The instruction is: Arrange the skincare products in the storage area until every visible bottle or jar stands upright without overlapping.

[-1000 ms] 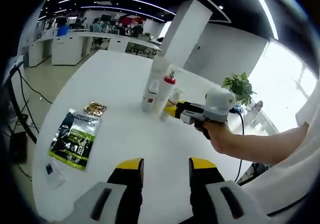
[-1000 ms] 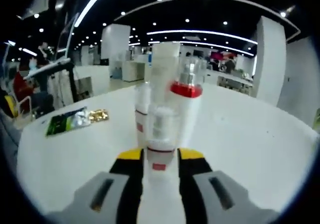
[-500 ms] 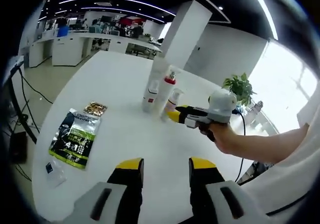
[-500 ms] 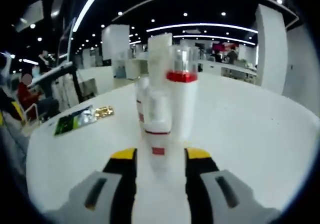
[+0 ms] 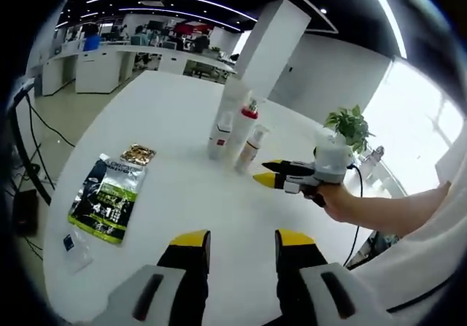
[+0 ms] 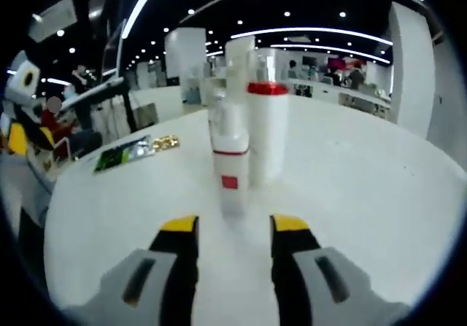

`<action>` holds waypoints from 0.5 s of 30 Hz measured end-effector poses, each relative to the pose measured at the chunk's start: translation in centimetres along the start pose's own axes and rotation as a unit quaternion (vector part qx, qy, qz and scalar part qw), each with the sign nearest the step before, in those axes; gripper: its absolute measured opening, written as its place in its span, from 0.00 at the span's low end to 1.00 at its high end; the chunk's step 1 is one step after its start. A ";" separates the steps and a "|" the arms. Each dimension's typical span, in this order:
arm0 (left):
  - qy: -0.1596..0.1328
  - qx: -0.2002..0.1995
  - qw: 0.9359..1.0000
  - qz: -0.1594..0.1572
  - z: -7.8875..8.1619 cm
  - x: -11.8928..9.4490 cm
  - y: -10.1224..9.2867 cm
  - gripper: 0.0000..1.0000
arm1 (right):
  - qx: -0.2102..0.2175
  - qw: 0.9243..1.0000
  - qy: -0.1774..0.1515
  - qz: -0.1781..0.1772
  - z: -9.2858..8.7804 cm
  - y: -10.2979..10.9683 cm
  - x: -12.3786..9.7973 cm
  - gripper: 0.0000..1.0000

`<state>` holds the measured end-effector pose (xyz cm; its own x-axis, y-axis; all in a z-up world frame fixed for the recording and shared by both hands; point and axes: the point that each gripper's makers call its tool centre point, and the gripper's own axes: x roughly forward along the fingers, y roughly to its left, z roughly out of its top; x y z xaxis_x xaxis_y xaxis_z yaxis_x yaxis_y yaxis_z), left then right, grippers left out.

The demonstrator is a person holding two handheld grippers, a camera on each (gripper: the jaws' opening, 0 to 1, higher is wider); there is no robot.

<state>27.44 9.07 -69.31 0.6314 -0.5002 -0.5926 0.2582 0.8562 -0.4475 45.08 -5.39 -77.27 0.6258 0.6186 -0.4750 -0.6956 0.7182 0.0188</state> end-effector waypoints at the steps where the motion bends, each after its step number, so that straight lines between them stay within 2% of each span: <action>1: 0.001 0.001 1.000 -0.002 0.0 0.1 -0.1 0.36 | -0.005 1.000 0.003 -0.001 -0.1 -0.1 0.0 0.35; 7: -0.003 0.008 1.000 -0.004 0.4 -0.3 -0.3 0.36 | -0.015 1.000 0.011 0.001 0.2 -0.6 0.2 0.34; 15: -0.001 0.004 1.000 0.001 -0.3 -0.7 0.0 0.35 | -0.021 1.000 0.009 0.020 1.0 -0.1 0.9 0.32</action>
<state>26.76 9.39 -69.14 0.6329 -0.4981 -0.5927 0.2632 0.8584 -0.4404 46.05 -4.62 -76.85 0.5920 0.6402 -0.4897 -0.7340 0.6791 0.0005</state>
